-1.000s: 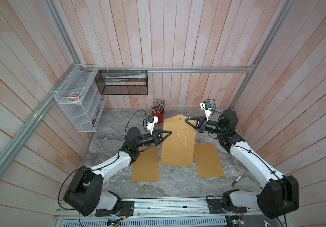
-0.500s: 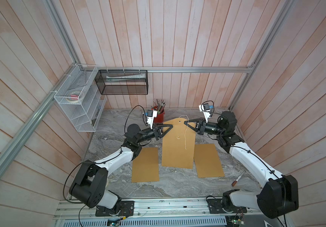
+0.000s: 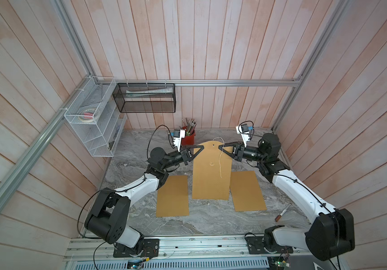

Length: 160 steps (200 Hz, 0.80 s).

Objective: Open the file bag
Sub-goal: Open the file bag, then place the file bag at the center of the board.

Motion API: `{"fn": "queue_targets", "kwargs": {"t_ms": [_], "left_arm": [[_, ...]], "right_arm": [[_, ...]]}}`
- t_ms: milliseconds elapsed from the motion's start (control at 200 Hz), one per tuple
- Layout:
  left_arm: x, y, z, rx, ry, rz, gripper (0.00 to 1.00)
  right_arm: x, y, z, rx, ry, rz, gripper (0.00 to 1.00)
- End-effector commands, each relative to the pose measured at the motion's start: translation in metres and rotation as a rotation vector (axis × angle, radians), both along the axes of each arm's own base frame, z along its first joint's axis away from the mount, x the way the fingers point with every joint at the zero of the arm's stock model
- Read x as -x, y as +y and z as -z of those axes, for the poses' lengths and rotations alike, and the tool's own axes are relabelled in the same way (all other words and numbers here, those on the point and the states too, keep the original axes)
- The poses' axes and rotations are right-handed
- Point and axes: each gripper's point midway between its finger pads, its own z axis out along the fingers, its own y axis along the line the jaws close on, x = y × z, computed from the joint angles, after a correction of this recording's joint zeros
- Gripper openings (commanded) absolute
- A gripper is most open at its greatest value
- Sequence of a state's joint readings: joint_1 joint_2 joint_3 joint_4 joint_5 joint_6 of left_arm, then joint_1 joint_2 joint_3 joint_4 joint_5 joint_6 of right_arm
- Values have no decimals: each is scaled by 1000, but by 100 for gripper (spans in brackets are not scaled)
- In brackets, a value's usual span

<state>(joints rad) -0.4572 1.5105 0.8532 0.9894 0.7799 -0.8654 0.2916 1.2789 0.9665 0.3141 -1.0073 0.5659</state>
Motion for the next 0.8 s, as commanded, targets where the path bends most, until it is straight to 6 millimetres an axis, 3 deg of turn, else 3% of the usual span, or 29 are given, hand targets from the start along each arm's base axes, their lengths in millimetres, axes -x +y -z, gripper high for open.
{"fn": "queue_targets", "kwargs": {"t_ms": [0, 190, 270, 385, 470, 540, 645, 795], "left_arm": [[-8, 16, -9, 41, -27, -87, 0], [-17, 25, -7, 63, -10, -120, 0], [-18, 24, -6, 63, -6, -120, 0], [-20, 25, 0, 65, 7, -135, 0], [-22, 25, 7, 57, 24, -137, 0], [-23, 25, 12, 45, 40, -143, 15], [-24, 29, 21, 12, 56, -177, 31], [-27, 44, 37, -79, 81, -273, 40]], "right_arm": [[10, -3, 6, 8, 7, 2, 22], [21, -7, 19, 10, 37, 4, 25], [23, -8, 28, 14, 59, 9, 19], [23, -9, 44, 33, 102, 20, 0], [21, -11, 51, 47, 115, 42, 0], [19, -12, 55, 54, 123, 55, 0], [12, -17, 60, 57, 139, 81, 0], [3, -30, 72, 57, 184, 115, 0]]}}
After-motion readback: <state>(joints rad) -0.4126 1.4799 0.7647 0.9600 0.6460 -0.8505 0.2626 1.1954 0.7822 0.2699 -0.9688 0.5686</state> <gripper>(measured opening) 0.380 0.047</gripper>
